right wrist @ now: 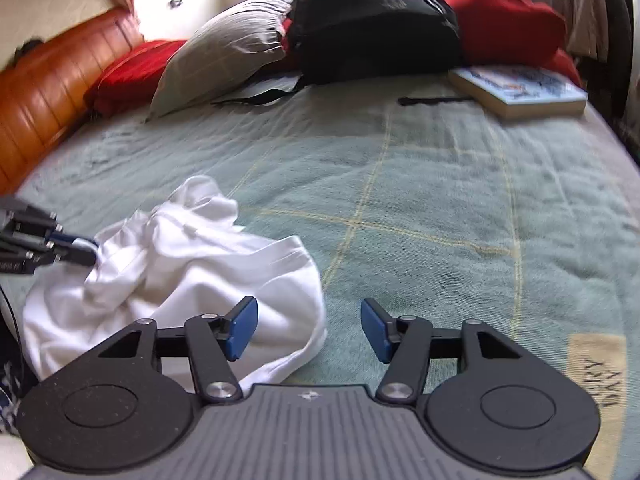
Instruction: Fold clothes
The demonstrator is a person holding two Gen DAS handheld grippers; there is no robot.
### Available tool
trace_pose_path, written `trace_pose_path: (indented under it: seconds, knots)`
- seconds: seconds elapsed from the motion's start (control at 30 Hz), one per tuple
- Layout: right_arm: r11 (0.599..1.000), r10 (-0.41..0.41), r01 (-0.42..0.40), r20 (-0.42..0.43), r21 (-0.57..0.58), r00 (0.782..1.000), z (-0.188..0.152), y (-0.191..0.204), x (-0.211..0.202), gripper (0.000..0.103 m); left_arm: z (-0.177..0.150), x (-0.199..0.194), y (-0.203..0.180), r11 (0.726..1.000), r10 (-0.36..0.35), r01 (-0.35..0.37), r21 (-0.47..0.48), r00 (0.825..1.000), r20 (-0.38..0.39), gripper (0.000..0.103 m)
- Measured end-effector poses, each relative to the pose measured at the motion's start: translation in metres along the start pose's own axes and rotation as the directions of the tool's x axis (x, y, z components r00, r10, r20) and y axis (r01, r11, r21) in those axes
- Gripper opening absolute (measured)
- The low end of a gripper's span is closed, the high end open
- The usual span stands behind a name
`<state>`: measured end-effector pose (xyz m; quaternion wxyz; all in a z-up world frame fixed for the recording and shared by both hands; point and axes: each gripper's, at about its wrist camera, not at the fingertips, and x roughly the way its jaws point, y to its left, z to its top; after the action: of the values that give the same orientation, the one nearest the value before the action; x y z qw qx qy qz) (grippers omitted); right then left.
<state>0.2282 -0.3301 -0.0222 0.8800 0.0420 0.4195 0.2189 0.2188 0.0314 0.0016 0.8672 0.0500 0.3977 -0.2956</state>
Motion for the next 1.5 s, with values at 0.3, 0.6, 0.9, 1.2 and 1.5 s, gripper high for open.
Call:
trace_pose_path:
  seconds: [0.3, 0.6, 0.9, 1.2, 1.5]
  knots:
    - [0.998, 0.029, -0.033, -0.087, -0.044, 0.996, 0.009, 0.001, 0.039, 0.005, 0.010, -0.030, 0.028, 0.991, 0.124, -0.120, -0.056, 0.990, 0.061, 0.004]
    - [0.988, -0.028, 0.031, 0.025, -0.153, 0.999, 0.059, 0.006, 0.029, 0.004, 0.035, -0.038, 0.065, 0.962, 0.269, -0.265, -0.064, 0.960, 0.076, 0.004]
    - [0.975, -0.107, 0.114, 0.050, -0.188, 0.993, 0.121, 0.008, 0.055, 0.004, 0.077, -0.017, 0.112, 0.931, 0.364, -0.363, -0.024, 0.929, 0.064, 0.004]
    - [0.959, -0.212, 0.209, 0.007, -0.190, 0.977, 0.169, 0.009, 0.110, 0.004, 0.123, 0.047, 0.167, 0.909, 0.416, -0.416, 0.020, 0.909, -0.010, 0.004]
    - [0.936, -0.333, 0.324, -0.047, -0.135, 0.942, 0.205, -0.010, 0.178, 0.004, 0.153, 0.096, 0.197, 0.888, 0.459, -0.460, -0.011, 0.888, -0.019, 0.005]
